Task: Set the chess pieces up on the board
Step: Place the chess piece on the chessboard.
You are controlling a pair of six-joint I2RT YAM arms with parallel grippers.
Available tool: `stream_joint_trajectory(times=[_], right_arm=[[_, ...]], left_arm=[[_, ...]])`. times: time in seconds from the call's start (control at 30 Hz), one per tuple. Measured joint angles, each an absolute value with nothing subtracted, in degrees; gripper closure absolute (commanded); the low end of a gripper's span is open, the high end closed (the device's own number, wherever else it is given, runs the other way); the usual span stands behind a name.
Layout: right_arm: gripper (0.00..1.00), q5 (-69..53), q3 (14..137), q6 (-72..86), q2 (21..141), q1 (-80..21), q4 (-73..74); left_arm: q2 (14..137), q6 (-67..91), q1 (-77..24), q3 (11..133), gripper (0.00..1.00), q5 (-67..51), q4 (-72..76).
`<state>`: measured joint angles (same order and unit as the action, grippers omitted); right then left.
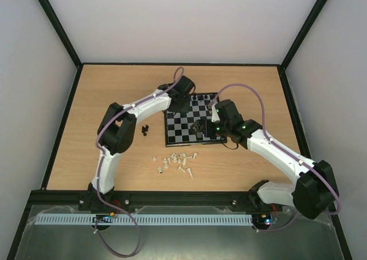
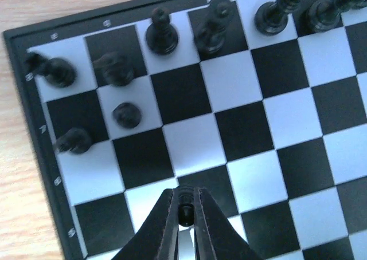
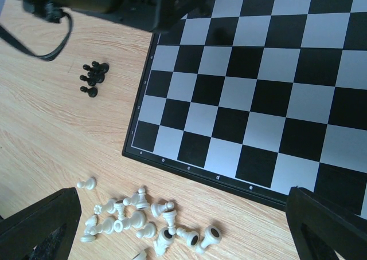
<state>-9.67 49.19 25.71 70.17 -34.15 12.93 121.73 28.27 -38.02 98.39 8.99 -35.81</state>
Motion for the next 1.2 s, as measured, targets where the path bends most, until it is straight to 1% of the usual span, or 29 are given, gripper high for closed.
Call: stream_joint_trajectory(times=[0.17,0.43,1.2], right_arm=[[0.01,-9.67,49.19,25.71,70.17,-34.15,12.93],[0.02,-9.72,49.19,25.71,70.17,-34.15,12.93],[0.01,-9.78,49.19,25.71,70.17,-34.15,12.93]], left_arm=[[126.37,27.64,-38.02,103.79,0.97,8.54,-35.9],[129.47,27.44,-37.1,107.83,0.97,8.05,-35.97],[133.36,27.4,-35.31,111.79,0.97,8.03,-36.42]])
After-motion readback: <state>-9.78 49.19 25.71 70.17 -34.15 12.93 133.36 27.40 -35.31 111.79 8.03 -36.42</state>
